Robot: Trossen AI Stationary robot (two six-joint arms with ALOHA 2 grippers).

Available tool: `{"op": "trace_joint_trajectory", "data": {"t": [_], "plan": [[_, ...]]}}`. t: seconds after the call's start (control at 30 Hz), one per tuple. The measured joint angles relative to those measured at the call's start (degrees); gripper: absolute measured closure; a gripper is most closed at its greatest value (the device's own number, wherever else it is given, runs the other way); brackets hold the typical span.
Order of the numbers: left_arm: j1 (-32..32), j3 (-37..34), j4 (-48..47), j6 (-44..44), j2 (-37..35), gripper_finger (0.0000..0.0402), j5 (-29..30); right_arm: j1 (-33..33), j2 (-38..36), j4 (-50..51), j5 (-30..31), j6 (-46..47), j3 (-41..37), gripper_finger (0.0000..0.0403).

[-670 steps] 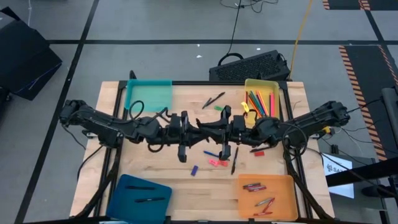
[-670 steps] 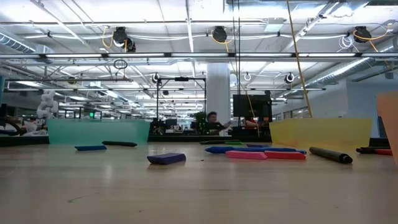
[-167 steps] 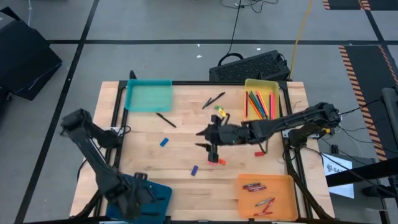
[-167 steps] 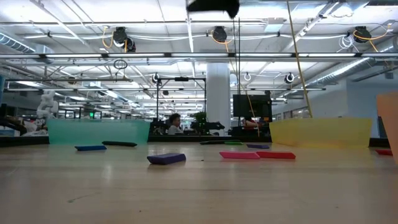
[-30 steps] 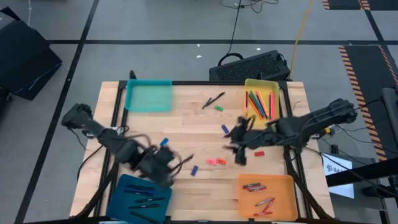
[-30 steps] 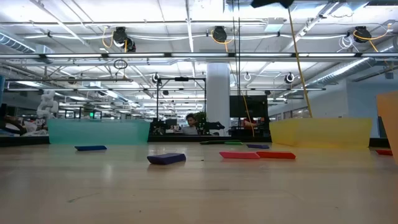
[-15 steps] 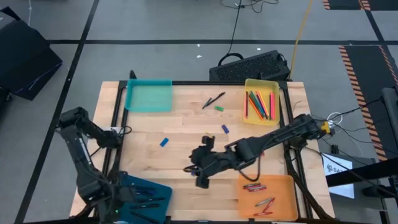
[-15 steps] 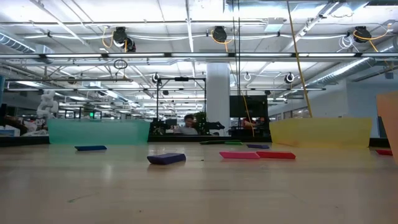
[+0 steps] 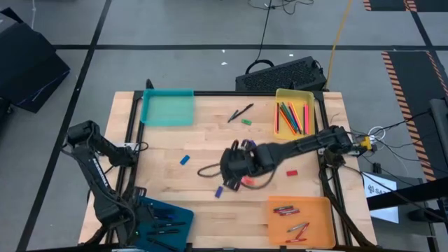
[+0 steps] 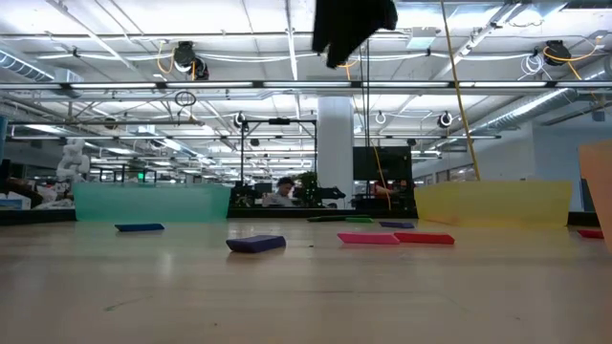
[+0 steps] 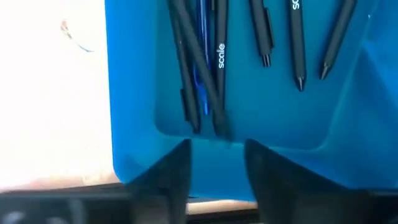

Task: Sort crayons/erasers/pens/pencils in bins
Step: Put the black pen into the blue bin

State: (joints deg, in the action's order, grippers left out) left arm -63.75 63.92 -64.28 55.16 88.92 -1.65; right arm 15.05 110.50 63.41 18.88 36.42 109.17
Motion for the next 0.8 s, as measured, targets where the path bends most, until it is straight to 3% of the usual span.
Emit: {"op": "trace_joint_trajectory", "data": {"t": [0.2,0.33,0.47,0.6,0.8], "plan": [[1.3,4.9,-7.9,0.0,-0.1,0.0147,-3.3,-12.2,-0.2,0.8,-5.1,-18.3,-3.8,0.0216],[5.3,11.7,-17.6,-0.8,-0.2,0.011,0.9,-23.4,-0.3,-0.9,-9.9,-32.4,-6.8,0.0216],[14.2,16.7,-22.7,-5.4,-0.4,0.0102,6.4,-33.6,-0.3,-2.9,-11.6,-43.0,-9.0,0.0215],[25.9,17.2,-22.3,-13.0,-2.0,0.0112,12.2,-41.9,-0.1,-6.2,-15.5,-49.4,-10.8,0.0212],[45.5,17.0,-20.0,-27.0,-4.6,0.0132,15.7,-50.0,4.2,-8.1,-19.1,-55.1,-11.0,0.0182]]}}
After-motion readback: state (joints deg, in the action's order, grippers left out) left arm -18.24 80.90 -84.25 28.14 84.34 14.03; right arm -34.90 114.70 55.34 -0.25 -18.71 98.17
